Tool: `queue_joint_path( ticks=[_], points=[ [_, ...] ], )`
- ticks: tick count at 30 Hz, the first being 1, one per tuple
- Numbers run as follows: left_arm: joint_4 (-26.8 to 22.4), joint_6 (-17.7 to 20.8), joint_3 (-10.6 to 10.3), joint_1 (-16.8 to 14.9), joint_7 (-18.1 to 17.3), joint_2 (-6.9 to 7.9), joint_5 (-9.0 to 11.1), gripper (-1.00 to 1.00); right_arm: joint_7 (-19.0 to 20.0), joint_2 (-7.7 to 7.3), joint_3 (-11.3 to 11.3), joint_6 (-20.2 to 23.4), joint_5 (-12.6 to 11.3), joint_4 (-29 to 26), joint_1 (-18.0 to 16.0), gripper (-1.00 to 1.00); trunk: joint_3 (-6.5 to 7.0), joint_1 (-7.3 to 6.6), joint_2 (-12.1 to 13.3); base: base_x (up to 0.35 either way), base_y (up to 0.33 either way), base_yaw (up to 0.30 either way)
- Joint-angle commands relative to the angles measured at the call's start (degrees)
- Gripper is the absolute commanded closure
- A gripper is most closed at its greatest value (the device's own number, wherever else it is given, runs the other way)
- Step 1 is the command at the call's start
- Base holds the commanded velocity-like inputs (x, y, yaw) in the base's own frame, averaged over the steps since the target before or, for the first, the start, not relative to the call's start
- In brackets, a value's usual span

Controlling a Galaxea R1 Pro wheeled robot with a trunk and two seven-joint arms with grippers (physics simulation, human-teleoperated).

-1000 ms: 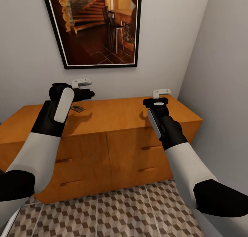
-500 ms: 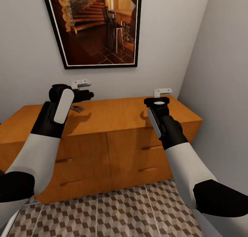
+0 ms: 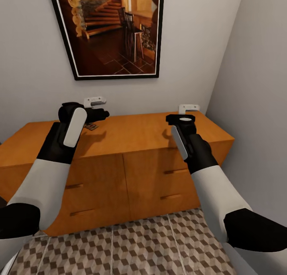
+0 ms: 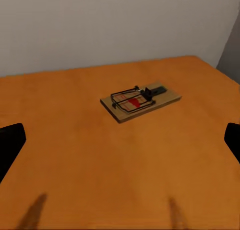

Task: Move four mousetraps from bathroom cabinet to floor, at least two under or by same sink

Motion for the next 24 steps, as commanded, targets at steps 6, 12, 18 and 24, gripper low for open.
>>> queue_joint_path(
  ticks=[6,12,18,24],
  points=[
    [-0.1,0.1,-0.1,0.4,0.6,0.02,0.4,-1.0,-0.8,-0.4,0.4,0.3,-5.5,0.0,-0.1,-1.0,-0.05,-0.01,0.0,0.0,0.0,0.0],
    [0.1,0.0,1.7,0.4,1.8,-0.2,0.3,-1.0,-0.7,-0.32,0.5,0.3,-6.7,0.1,-0.1,-1.0,-0.05,-0.01,0.0,0.0,0.0,0.0],
    [0.6,0.0,5.9,0.3,6.3,-0.64,0.4,-1.0,-0.7,-0.15,0.6,0.3,-7.1,0.2,-0.1,-1.0,-0.05,-0.01,0.0,0.0,0.0,0.0],
    [1.2,0.0,8.4,0.1,13.4,-1.16,0.5,-1.0,-0.5,-0.07,0.7,1.2,-7.2,0.2,-0.1,-1.0,-0.05,-0.01,0.0,0.0,0.0,0.0]
  ],
)
